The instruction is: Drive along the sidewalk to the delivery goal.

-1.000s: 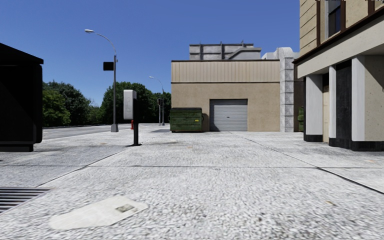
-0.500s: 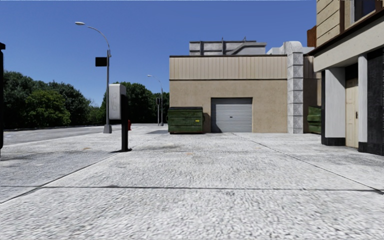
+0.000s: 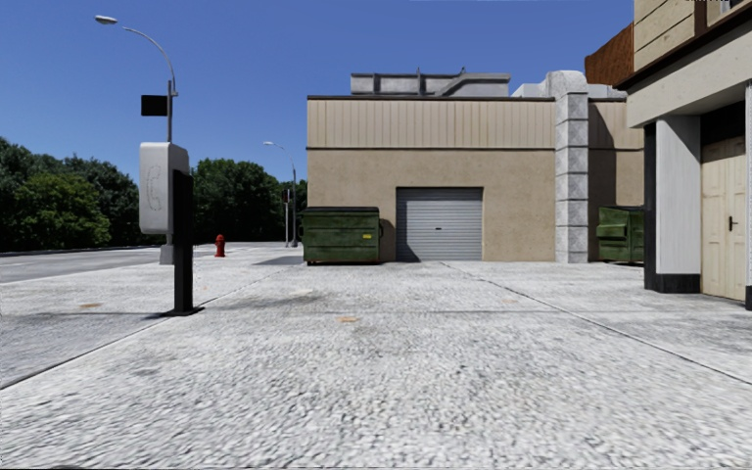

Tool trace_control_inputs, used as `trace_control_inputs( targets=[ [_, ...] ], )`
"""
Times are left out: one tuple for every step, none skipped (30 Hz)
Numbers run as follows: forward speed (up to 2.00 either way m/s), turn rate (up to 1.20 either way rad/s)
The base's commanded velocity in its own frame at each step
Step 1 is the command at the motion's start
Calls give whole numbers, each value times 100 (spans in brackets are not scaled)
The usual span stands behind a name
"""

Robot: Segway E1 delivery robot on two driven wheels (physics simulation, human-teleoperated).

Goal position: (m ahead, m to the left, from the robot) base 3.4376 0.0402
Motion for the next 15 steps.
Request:
trace_control_inputs(
  targets=[
    [200, 0],
    [200, 0],
    [200, 0],
    [200, 0],
    [200, 0],
    [200, 0],
    [200, 0],
    [200, 0],
    [200, 0],
    [200, 0],
    [200, 0],
    [200, 0],
    [200, 0],
    [200, 0],
    [200, 0]
  ],
)
